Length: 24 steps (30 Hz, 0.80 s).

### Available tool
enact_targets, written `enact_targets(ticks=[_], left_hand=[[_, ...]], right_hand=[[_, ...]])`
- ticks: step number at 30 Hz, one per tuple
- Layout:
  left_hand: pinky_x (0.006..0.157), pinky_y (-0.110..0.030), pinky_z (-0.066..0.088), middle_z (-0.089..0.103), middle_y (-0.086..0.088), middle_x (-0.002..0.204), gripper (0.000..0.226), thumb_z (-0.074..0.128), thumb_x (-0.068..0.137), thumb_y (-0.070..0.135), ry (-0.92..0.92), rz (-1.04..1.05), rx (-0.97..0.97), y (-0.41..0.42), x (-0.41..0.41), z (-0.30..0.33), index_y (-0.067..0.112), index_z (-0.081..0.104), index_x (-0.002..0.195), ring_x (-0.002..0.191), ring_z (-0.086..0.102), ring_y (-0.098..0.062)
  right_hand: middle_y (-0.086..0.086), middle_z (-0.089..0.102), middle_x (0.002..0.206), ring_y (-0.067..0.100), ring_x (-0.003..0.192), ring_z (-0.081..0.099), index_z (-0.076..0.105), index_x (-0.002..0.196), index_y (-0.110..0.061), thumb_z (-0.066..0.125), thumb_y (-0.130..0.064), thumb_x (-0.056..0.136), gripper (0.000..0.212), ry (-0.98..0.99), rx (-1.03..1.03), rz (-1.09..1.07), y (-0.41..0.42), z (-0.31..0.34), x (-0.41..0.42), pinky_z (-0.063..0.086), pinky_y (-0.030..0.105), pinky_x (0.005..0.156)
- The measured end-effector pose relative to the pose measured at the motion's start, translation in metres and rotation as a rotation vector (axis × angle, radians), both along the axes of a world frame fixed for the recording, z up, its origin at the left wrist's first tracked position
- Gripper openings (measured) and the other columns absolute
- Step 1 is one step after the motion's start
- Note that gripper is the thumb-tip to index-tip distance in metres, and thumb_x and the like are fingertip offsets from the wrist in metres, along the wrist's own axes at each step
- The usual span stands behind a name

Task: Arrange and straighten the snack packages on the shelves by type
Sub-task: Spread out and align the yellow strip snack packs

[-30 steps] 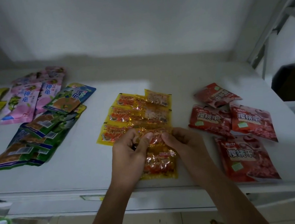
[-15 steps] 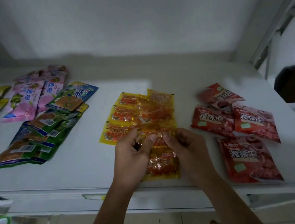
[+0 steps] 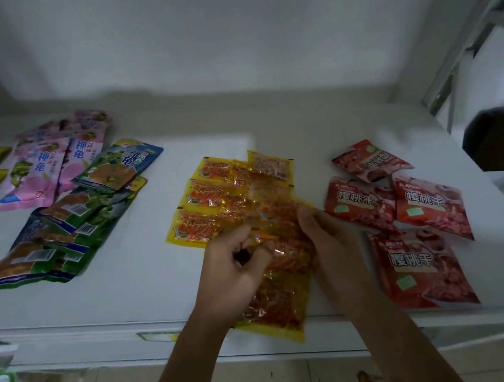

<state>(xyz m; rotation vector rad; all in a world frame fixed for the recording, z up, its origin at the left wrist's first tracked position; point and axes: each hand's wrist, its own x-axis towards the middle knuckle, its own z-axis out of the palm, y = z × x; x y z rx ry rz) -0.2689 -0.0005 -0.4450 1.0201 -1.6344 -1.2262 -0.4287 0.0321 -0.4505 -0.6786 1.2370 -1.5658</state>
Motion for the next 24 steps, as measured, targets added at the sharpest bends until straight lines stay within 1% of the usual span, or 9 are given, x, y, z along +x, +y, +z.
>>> enact_targets(ticks=[3,5,9,13,15,17,19,21,24], left_hand=[[0.056,-0.022,0.028,0.032,0.011,0.061,0.042,0.063,0.098,0.046,-0.013,-0.009,-0.035,-0.001,-0.002,0.003,0.024,0.045,0.067,0.058,0.033,-0.005],[0.059,-0.027,0.034,0.038,0.004,0.065,0.039,0.062,0.098,0.056,-0.023,0.028,-0.037,-0.002,-0.002,0.002,0.024,0.053,0.077,0.062,0.039,-0.008],[0.067,-0.033,0.051,0.058,0.002,0.073,0.028,0.063,0.096,0.043,0.057,0.083,0.019,-0.006,-0.002,0.001,0.021,0.07,0.112,0.072,0.059,-0.011],[0.055,-0.025,0.04,0.048,0.003,0.06,0.013,0.072,0.094,0.026,0.072,0.137,0.015,-0.007,0.0,-0.001,0.017,0.073,0.103,0.059,0.046,-0.009],[0.065,-0.027,0.051,0.069,0.005,0.071,0.008,0.077,0.092,0.015,0.08,0.134,0.007,-0.007,0.0,-0.001,0.02,0.075,0.098,0.069,0.064,-0.013],[0.076,-0.025,0.056,0.076,0.008,0.086,0.012,0.08,0.089,0.01,0.065,0.135,-0.027,-0.008,0.0,-0.003,0.021,0.076,0.095,0.085,0.072,-0.012],[0.073,-0.02,0.052,0.073,0.012,0.08,0.02,0.08,0.089,0.009,0.05,0.129,-0.031,-0.009,0.0,-0.003,0.028,0.073,0.088,0.079,0.069,-0.006],[0.057,-0.017,0.037,0.048,0.015,0.058,0.035,0.077,0.093,0.012,0.03,0.127,-0.017,-0.007,-0.001,-0.001,0.031,0.057,0.071,0.055,0.045,-0.003],[0.05,-0.02,0.026,0.028,0.011,0.056,0.043,0.068,0.099,0.022,0.011,0.11,-0.062,-0.006,-0.001,0.0,0.018,0.038,0.068,0.053,0.027,-0.005]], right_hand=[[0.016,0.079,0.107,0.032,0.104,0.075,0.078,0.106,-0.005,0.074,-0.028,0.085,0.032,0.095,-0.021,-0.026,0.002,-0.005,-0.001,0.059,0.046,0.092],[0.012,0.08,0.099,0.024,0.093,0.076,0.078,0.101,-0.007,0.073,-0.028,0.084,0.027,0.149,-0.038,-0.028,0.003,-0.004,0.002,0.059,0.034,0.08],[0.012,0.078,0.085,0.027,0.079,0.075,0.078,0.088,-0.008,0.079,-0.039,0.081,0.032,0.286,-0.026,-0.056,0.003,-0.002,0.007,0.06,0.034,0.066],[0.02,0.073,0.086,0.044,0.084,0.07,0.075,0.088,-0.008,0.077,-0.039,0.091,0.031,0.455,-0.029,-0.026,0.005,-0.006,0.01,0.058,0.053,0.069],[0.005,0.079,0.088,0.025,0.084,0.076,0.078,0.094,-0.017,0.073,-0.018,0.097,0.006,0.44,-0.028,0.006,0.006,-0.006,0.005,0.06,0.038,0.069],[-0.004,0.08,0.092,0.014,0.088,0.076,0.079,0.1,-0.024,0.071,-0.009,0.097,0.017,0.459,-0.013,0.043,0.007,-0.004,0.002,0.059,0.026,0.076],[-0.006,0.08,0.092,0.012,0.089,0.076,0.078,0.1,-0.025,0.072,-0.009,0.096,0.018,0.457,0.01,0.045,0.006,-0.005,0.003,0.058,0.026,0.076],[0.006,0.078,0.086,0.018,0.084,0.074,0.078,0.091,-0.019,0.077,-0.022,0.094,0.005,0.432,0.001,0.026,0.005,-0.004,0.005,0.059,0.041,0.07],[0.027,0.068,0.083,0.035,0.07,0.064,0.07,0.082,-0.003,0.079,-0.049,0.088,0.047,0.424,-0.007,-0.015,0.005,-0.001,0.01,0.054,0.052,0.066]])
